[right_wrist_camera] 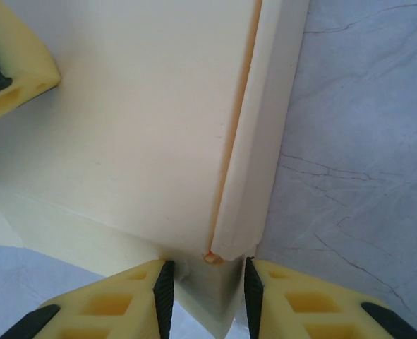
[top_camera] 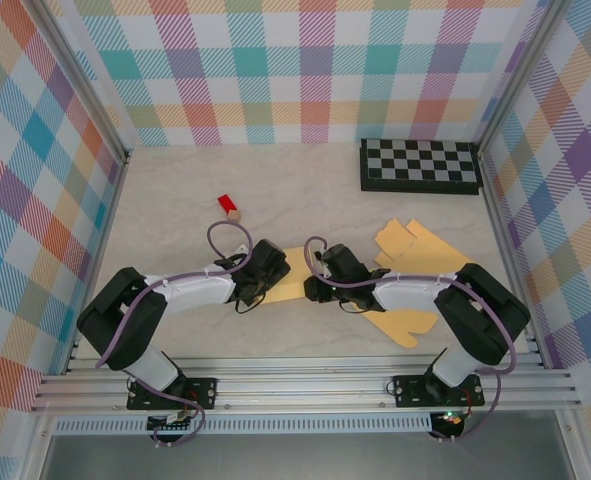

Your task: Fold the paper box

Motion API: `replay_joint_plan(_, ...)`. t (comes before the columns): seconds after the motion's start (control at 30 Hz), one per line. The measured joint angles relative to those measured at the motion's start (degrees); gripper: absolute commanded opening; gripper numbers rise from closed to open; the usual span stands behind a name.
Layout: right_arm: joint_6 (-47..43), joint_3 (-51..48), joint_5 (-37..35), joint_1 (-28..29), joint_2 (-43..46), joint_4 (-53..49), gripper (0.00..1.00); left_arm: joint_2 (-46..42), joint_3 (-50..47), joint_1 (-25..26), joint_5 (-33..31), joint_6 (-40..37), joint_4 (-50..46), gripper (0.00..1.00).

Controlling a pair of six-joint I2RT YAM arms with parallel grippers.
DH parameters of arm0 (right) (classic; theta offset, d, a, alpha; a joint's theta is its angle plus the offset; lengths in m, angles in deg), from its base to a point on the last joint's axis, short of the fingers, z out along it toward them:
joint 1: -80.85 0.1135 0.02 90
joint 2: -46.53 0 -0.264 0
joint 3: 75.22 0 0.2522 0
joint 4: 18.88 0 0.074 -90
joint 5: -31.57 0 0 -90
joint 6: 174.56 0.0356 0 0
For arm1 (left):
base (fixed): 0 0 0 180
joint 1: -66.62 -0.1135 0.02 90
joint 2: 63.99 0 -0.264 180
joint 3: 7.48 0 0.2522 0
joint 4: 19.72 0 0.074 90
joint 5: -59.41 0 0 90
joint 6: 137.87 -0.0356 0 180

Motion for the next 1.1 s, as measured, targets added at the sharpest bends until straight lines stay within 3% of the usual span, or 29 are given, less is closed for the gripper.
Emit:
replay_joint_plan(0.7, -0.42, -5.05, -0.11, -0.17, 1.36, 3.39, 0.18, 0.04, 0.35, -1.14, 1.77, -0.07, -0.26, 0.94)
replay_joint_plan(1.1, -1.07, -1.6, 0.96, -0.61, -0.37, -1.51, 0.17, 2.21, 4.13, -0.85, 2.43, 1.53, -3.82, 0.94)
